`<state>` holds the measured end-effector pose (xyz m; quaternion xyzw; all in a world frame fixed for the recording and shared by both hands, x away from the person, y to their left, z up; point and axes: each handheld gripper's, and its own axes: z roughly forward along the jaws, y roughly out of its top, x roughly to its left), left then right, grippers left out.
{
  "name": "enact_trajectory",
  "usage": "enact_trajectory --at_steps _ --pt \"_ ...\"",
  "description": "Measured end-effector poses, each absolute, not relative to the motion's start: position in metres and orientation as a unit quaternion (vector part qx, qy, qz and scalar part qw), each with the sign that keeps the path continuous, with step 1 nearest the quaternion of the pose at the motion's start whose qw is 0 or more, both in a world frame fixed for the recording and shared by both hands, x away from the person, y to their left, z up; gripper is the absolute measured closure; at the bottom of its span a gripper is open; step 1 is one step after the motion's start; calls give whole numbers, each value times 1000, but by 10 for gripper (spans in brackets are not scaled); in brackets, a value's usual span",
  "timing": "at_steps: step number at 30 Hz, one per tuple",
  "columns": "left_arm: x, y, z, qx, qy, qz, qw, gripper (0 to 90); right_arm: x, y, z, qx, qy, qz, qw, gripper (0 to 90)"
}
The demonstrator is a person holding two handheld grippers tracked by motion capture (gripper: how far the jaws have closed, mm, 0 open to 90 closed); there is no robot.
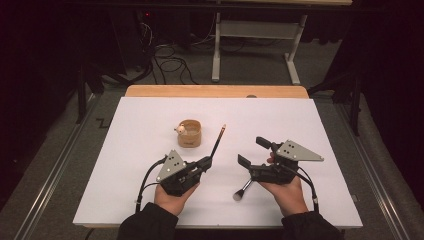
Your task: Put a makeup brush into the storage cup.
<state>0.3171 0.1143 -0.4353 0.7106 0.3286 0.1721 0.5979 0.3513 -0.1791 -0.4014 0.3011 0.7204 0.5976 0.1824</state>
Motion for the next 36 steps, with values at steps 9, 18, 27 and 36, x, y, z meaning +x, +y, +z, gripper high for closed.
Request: enact_trajectory --at_steps 9,18,27,36 --pt "315 106 -443 713 325 177 596 845 349 -176 -406 299 719 608 156 160" --pt "313 99 -448 715 314 182 598 845 349 -173 -409 294 715 619 137 205" --pt "310 94 -449 716 307 181 600 845 350 -171 -412 301 706 631 110 263" --pt "307 89 -450 718 301 183 601 844 349 -170 -413 312 692 645 85 358"
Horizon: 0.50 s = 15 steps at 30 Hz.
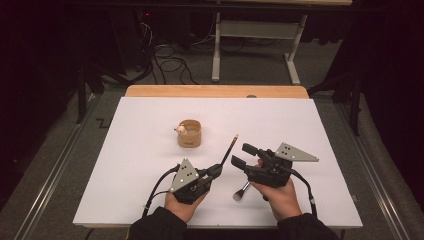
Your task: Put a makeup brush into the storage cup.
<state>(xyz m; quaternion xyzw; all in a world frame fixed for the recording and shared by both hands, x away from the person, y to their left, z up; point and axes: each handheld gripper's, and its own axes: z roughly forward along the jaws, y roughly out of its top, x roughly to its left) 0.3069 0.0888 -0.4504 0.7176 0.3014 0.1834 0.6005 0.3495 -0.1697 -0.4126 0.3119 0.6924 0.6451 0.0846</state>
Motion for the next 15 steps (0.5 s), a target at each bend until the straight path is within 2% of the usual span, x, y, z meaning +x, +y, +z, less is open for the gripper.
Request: enact_trajectory --at_steps 15 --pt "305 86 -451 721 295 185 600 844 351 -168 -415 313 681 659 60 507"
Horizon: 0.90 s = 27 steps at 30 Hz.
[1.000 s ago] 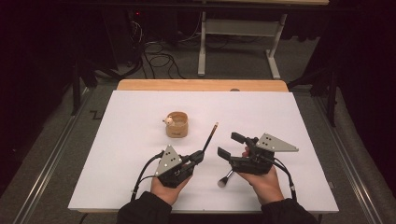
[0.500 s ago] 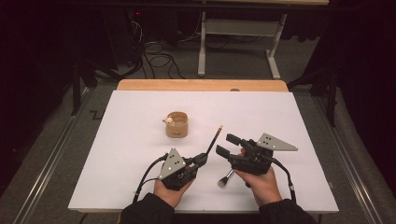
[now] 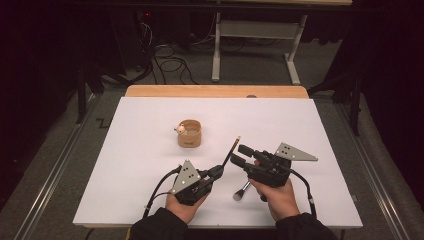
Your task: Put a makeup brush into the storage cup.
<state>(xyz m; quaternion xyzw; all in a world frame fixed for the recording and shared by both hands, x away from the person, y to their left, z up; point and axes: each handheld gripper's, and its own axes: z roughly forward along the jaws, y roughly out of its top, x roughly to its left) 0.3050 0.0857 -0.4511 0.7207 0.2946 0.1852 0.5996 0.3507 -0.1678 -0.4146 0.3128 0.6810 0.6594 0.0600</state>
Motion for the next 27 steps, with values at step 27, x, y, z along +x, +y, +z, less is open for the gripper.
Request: enact_trajectory --at_steps 27 --pt "302 79 -452 729 279 197 594 844 349 -166 -415 316 672 670 24 708"
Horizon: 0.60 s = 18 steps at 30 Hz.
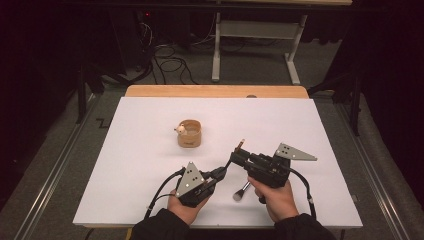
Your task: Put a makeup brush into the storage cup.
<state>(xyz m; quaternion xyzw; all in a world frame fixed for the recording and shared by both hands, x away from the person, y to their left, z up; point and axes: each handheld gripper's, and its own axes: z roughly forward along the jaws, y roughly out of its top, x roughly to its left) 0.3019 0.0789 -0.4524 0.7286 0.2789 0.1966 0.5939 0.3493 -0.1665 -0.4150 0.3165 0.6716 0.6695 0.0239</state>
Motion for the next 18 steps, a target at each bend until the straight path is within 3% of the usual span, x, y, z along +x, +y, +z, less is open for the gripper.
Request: enact_trajectory --at_steps 12,18 --pt "301 76 -453 732 273 201 591 844 350 -164 -418 320 672 667 12 761" --pt "301 76 -454 734 273 200 589 844 350 -165 -419 323 670 668 6 839"
